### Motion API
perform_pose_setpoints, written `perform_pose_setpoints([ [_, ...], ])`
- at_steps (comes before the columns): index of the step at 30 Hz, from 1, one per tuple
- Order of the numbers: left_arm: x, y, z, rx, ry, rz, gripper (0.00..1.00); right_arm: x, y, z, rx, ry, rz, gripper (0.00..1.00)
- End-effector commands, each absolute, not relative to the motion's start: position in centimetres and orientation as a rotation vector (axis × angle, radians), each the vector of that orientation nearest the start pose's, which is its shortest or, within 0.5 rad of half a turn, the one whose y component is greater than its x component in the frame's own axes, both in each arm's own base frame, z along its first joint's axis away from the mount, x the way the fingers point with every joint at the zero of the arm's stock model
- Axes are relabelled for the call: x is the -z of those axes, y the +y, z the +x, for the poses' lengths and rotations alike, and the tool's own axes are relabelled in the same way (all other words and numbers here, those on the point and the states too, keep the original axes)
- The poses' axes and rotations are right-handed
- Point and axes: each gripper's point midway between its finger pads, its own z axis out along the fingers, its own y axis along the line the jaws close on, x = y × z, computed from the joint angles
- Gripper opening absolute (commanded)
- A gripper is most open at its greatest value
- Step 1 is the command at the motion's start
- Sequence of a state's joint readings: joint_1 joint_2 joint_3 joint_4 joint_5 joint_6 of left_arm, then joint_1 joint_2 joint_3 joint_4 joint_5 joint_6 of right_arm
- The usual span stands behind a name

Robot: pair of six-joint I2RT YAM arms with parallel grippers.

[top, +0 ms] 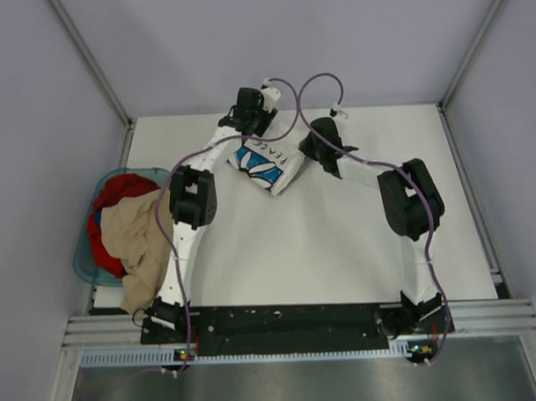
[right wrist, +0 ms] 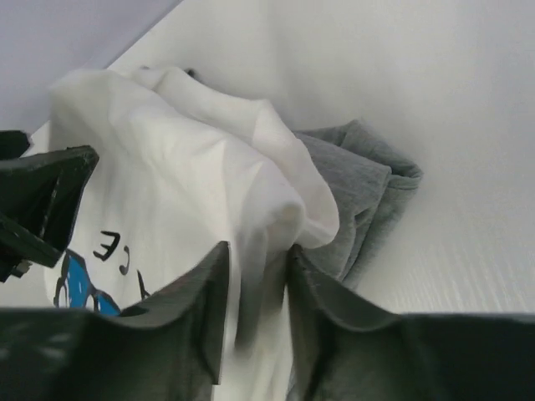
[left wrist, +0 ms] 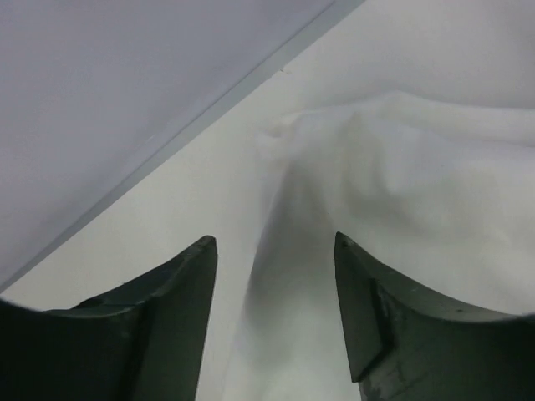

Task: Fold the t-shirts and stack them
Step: Put the neatly folded tshirt into the corner of the board with both arms, then put the neatly folded tshirt into the corner of the board with the right arm

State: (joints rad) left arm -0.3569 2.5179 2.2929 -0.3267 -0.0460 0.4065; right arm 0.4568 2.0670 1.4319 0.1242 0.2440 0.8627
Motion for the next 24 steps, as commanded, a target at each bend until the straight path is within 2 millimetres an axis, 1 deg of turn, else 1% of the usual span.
perform_pose_setpoints([
  [1,-17.0,-18.4,68.4,-0.264,1.812,0.577,0.74,-9.4,22.0,55.0,-0.424,2.045,0.623,0.39],
  [2,-18.0,-17.8,68.7,-0.288,1.798,0.549,0.79,-9.3,21.5,55.3,-0.41,2.051,0.633,0.43],
  [3,-18.8,-17.4,68.8,-0.298,1.794,0.537,0.82,-8.7,20.7,55.2,-0.383,2.069,0.65,0.46],
  [4,-19.8,-17.0,68.7,-0.292,1.79,0.529,0.83,-8.7,19.6,55.4,-0.367,2.068,0.668,0.47],
  [5,-20.8,-16.8,68.5,-0.283,1.784,0.524,0.84,-8.8,18.3,55.9,-0.352,2.063,0.681,0.48],
  [6,-21.9,-16.4,68.3,-0.274,1.778,0.519,0.86,-9.0,17.6,56.2,-0.346,2.065,0.668,0.48],
  [8,-22.9,-15.9,67.7,-0.243,1.789,0.538,0.87,-10.1,17.0,57.0,-0.348,2.086,0.582,0.49],
  [9,-22.8,-15.8,67.2,-0.214,1.807,0.561,0.87,-10.5,17.0,57.0,-0.343,2.112,0.518,0.5],
  [11,-21.9,-15.5,65.8,-0.15,1.866,0.617,0.86,-12.2,17.4,56.8,-0.354,2.137,0.398,0.52],
  [12,-20.7,-15.6,64.8,-0.112,1.908,0.648,0.86,-13.0,17.9,56.3,-0.372,2.143,0.341,0.54],
  [13,-19.8,-15.1,63.8,-0.095,1.948,0.669,0.85,-14.4,18.4,55.5,-0.395,2.133,0.309,0.57],
  [14,-18.7,-15.5,62.7,-0.038,1.976,0.709,0.84,-15.1,18.6,54.8,-0.413,2.128,0.287,0.63],
  [15,-17.8,-15.2,61.8,-0.021,2.003,0.721,0.84,-14.9,19.5,53.8,-0.449,2.142,0.255,0.65],
  [16,-17.4,-14.9,61.1,-0.009,2.019,0.726,0.83,-14.9,20.2,52.8,-0.494,2.156,0.244,0.7],
  [17,-16.8,-14.5,60.4,-0.002,2.036,0.732,0.83,-14.3,21.0,51.8,-0.551,2.184,0.251,0.78],
  [18,-16.8,-14.0,59.9,-0.002,2.048,0.72,0.82,-13.8,21.5,50.9,-0.598,2.205,0.264,0.78],
  [21,-16.7,-13.1,58.5,0.025,2.078,0.699,0.81,-12.2,23.2,49.5,-0.752,2.208,0.343,0.78],
  [22,-16.4,-12.9,58.1,0.035,2.091,0.692,0.81,-11.8,23.7,49.5,-0.797,2.196,0.365,0.78],
  [24,-16.2,-12.6,57.3,0.051,2.106,0.692,0.81,-10.7,24.2,49.9,-0.828,2.213,0.393,0.77],
])
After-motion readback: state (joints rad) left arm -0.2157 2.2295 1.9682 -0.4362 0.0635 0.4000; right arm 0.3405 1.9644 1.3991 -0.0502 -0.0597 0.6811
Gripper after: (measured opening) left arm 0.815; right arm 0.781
